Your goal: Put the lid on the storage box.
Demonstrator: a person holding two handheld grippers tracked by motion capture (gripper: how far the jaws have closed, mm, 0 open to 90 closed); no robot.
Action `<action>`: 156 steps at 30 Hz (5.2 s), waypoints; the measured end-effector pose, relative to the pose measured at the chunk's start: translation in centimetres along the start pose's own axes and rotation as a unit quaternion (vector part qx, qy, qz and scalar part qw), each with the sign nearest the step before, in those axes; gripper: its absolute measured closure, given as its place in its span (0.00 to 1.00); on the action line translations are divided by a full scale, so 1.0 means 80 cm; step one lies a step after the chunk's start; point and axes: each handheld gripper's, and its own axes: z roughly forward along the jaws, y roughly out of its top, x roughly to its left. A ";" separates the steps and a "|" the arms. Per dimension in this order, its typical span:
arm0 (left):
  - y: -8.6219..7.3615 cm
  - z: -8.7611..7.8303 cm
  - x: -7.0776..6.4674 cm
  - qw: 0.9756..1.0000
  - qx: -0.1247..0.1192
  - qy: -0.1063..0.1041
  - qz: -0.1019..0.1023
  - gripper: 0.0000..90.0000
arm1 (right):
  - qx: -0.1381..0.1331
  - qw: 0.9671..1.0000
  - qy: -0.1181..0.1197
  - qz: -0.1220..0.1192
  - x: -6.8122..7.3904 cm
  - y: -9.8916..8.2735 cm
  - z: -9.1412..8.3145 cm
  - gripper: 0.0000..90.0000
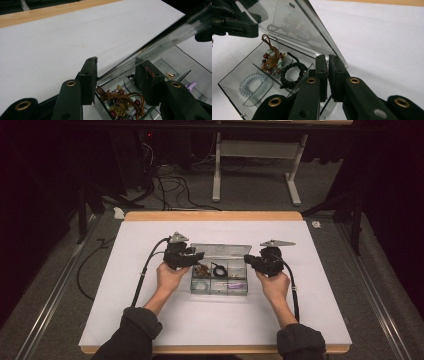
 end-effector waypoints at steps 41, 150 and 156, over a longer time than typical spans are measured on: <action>-0.034 -0.029 -0.001 0.999 0.000 -0.053 -0.010 0.91 | 0.014 1.000 0.004 -0.007 0.005 -0.018 0.002 0.97; -0.122 -0.079 -0.034 0.998 0.000 -0.059 0.001 0.89 | 0.012 0.997 0.005 -0.070 0.037 -0.110 -0.057 0.93; -0.123 -0.078 -0.032 0.998 0.003 -0.058 0.000 0.88 | 0.017 0.997 0.005 -0.070 0.035 -0.111 -0.054 0.91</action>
